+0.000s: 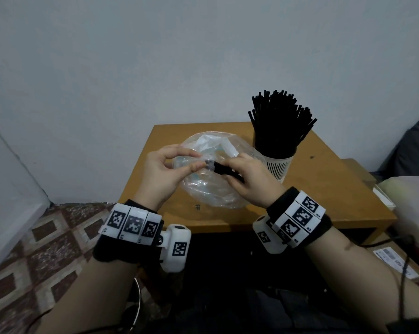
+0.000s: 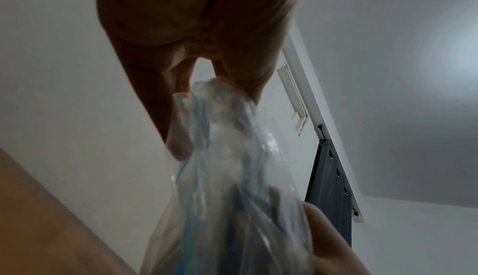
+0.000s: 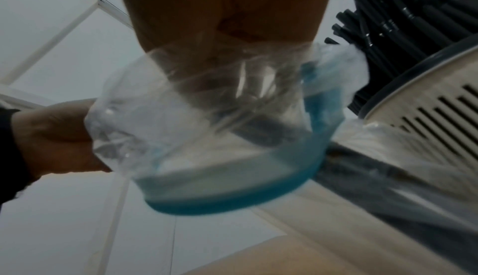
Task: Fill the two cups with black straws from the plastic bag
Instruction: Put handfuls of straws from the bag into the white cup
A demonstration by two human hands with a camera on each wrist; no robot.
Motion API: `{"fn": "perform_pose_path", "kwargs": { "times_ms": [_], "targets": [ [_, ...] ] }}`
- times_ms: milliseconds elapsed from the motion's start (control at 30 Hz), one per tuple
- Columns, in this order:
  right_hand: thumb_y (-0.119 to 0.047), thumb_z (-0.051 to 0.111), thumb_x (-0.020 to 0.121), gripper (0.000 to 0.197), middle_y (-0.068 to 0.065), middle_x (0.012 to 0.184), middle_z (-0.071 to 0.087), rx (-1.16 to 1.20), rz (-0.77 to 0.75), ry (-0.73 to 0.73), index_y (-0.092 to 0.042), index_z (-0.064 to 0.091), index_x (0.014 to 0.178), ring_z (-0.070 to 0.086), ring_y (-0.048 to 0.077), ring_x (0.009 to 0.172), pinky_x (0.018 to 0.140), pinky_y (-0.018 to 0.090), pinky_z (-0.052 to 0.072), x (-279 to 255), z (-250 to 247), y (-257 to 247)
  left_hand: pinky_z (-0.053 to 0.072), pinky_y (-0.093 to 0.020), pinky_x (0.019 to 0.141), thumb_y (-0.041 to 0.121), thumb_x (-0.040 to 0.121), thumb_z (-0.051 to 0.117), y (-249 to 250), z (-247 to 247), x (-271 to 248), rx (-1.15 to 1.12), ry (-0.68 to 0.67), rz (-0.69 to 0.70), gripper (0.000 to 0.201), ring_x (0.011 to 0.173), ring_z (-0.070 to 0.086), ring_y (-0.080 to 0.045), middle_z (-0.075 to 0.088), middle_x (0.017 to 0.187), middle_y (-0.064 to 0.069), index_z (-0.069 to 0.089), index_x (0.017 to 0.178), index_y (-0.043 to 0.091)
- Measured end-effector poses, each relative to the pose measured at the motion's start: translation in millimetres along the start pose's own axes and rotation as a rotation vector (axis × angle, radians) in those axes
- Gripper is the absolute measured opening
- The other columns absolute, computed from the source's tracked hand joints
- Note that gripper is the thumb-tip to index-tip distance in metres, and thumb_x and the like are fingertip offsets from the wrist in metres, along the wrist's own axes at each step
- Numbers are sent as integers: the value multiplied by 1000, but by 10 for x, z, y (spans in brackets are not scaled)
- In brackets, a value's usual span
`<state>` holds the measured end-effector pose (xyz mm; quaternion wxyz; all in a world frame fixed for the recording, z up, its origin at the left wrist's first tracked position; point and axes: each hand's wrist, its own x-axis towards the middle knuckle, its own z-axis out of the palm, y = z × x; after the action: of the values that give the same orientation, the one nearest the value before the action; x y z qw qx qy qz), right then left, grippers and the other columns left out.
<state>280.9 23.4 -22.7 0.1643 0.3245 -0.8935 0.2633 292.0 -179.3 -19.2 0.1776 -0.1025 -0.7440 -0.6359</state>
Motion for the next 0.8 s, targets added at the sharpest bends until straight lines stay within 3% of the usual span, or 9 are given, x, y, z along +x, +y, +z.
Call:
{"fn": "perform_pose_path", "kwargs": {
  "times_ms": [67,133,167,267,333,433,567,700,800],
  "targets": [
    [-8,60,88,21,-5,83,57,18,19,65,-9,66,108,49,13,78,65,15,33,-10,-36,35,57,-42,76,23,67,82,-17,-33,30,-72,76,-51,15,79,67,-22,74,87,-7,75,79,19],
    [-10,61,89,20,-7,84,53,76,61,133,-9,66,109,49,9,74,66,13,35,-13,-71,80,58,-34,64,18,70,80,-28,-94,64,-145,150,-87,11,85,68,-27,73,77,-7,73,79,16],
    [-11,61,89,21,-8,84,53,105,80,152,-11,66,110,50,7,73,66,10,37,-12,-86,101,58,-30,60,17,71,78,-27,-121,78,-157,155,-90,11,88,68,-27,73,81,-8,73,81,17],
    [-13,62,89,21,-11,83,54,158,92,169,-14,66,110,54,5,77,67,11,43,-11,-104,125,59,-27,73,16,72,76,12,-143,72,-125,21,-51,24,104,67,-21,70,112,-6,74,95,25],
    [-13,63,89,22,-3,88,61,184,85,224,-16,67,110,58,11,80,69,17,48,-7,-105,119,56,-24,83,17,71,76,49,-137,47,-105,-61,-3,32,117,60,-12,65,122,2,73,101,27],
    [-14,65,88,22,3,91,66,239,98,314,-18,68,110,62,15,82,72,25,54,11,-148,78,50,-19,90,28,66,76,54,-134,50,-49,-83,21,33,120,53,-3,62,124,4,73,99,31],
    [-17,67,87,20,-2,96,71,282,121,352,-17,69,107,66,11,86,76,32,57,52,-306,-30,46,-13,88,34,64,78,7,-107,77,-16,-61,13,26,118,51,7,65,119,3,76,91,36],
    [-15,69,85,17,-4,93,72,471,137,438,-21,68,100,70,13,84,72,31,58,126,-586,-124,50,-35,90,37,64,80,-31,-80,153,-48,13,-69,19,103,63,-14,73,101,4,78,83,35],
    [-10,67,86,16,0,91,72,594,102,513,-20,66,98,71,15,87,68,26,56,199,-831,-185,53,-41,87,37,61,81,-43,-84,214,-87,50,-136,22,105,66,-23,74,99,-3,78,82,31]
  ]
}}
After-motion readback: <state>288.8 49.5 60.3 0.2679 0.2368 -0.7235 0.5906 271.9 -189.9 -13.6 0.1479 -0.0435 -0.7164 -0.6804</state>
